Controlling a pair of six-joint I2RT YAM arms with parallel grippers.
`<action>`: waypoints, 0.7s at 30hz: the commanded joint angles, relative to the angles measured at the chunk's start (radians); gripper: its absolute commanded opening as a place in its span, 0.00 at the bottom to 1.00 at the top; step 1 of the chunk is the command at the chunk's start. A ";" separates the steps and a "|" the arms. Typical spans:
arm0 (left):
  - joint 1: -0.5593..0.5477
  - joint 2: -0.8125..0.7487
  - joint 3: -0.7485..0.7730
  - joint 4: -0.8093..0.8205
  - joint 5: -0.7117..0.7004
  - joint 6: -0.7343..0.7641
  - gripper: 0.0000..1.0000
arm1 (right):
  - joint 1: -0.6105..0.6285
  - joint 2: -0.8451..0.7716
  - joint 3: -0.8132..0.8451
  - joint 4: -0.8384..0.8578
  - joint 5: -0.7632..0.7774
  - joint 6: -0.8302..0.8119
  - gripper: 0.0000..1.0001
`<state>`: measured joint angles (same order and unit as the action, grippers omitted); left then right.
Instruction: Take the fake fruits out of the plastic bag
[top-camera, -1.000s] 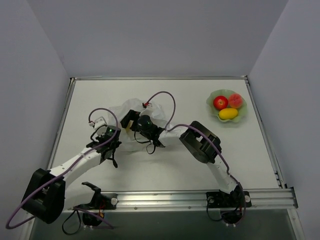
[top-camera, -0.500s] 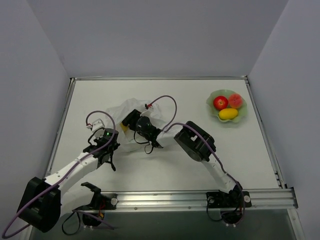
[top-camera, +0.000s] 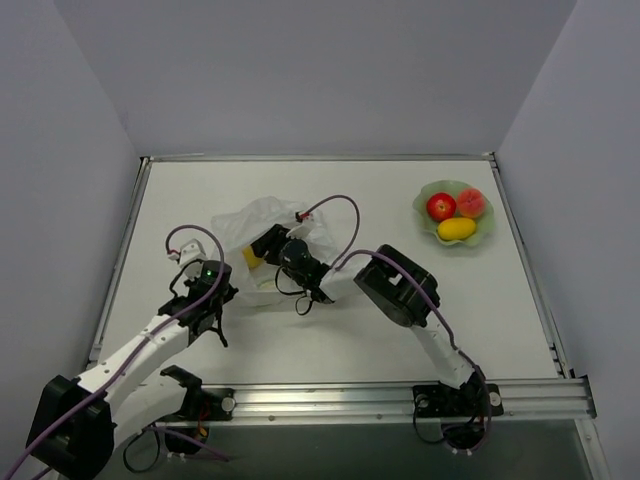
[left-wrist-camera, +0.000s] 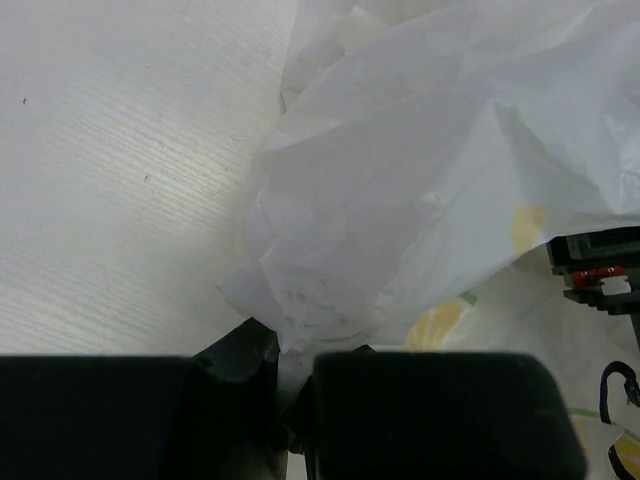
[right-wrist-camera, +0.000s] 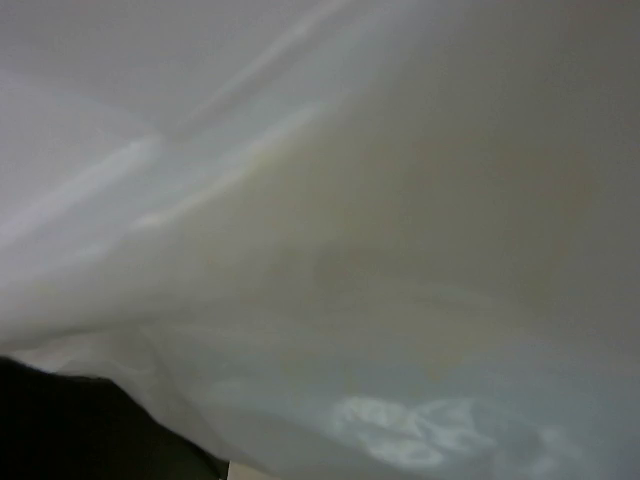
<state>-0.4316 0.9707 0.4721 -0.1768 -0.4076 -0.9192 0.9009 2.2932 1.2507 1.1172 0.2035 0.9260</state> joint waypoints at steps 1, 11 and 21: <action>-0.001 -0.050 0.037 -0.029 -0.010 0.017 0.02 | 0.026 -0.142 -0.045 -0.017 0.123 -0.173 0.02; -0.052 -0.098 0.146 -0.066 -0.033 0.043 0.02 | 0.105 -0.409 -0.241 -0.034 0.229 -0.441 0.01; -0.173 -0.040 0.206 -0.088 -0.115 0.040 0.03 | 0.245 -0.525 -0.347 0.162 0.280 -0.599 0.02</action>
<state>-0.5636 0.9085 0.6159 -0.2310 -0.4480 -0.8902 1.1141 1.8088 0.8833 1.1576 0.4377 0.3885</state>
